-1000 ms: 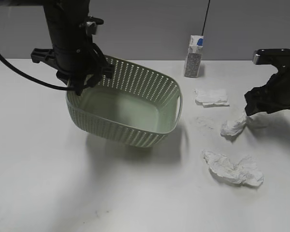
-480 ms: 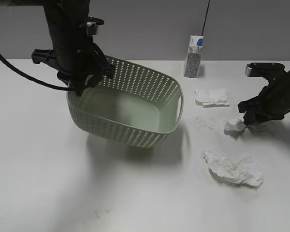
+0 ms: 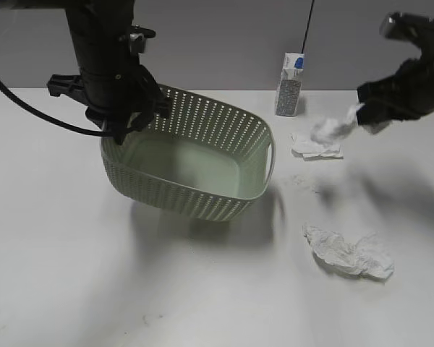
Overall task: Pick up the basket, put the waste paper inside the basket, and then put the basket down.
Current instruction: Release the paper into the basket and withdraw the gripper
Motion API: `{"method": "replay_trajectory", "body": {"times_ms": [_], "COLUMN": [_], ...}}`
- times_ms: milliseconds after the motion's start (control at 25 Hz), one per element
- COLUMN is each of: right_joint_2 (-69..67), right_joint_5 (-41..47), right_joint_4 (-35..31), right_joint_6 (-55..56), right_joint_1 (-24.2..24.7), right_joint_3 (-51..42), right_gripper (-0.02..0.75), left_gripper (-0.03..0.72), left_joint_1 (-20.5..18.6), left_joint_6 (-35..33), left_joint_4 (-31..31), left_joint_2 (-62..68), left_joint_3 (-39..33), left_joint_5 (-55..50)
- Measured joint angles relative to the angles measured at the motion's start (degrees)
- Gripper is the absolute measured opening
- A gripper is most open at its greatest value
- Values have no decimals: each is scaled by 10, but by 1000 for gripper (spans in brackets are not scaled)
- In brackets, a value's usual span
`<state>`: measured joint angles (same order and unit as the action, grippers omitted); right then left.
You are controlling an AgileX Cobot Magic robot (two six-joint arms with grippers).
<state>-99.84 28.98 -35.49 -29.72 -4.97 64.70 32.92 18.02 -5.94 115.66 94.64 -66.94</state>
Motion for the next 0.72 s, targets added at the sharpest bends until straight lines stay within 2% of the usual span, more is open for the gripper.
{"method": "replay_trajectory", "body": {"times_ms": [240,440,560,600,640,720], "right_joint_2": [108,78,24,2,-18,-43], "right_joint_5": [-10,-85,-122,-126,-126,-126], "right_joint_4": [-35,-36,-30,-26,-21,-8], "right_joint_6": [-47,-50,-50,-50,-50,-50], "right_joint_1": [-132,-236,-260,-261,-261,-261], "right_joint_3": [0,0,0,0,0,-1], "right_gripper": [5,5,22,45,101,311], "left_gripper": [0,0,0,0,0,0], "left_joint_1": [0,0,0,0,0,0], "left_joint_6": [1,1,1,1,1,1], "left_joint_4": [1,18,25,26,26,26], "left_joint_2": [0,0,0,0,0,0], "left_joint_3": [0,0,0,0,0,0], "left_joint_5": [12,13,13,13,13,12]}}
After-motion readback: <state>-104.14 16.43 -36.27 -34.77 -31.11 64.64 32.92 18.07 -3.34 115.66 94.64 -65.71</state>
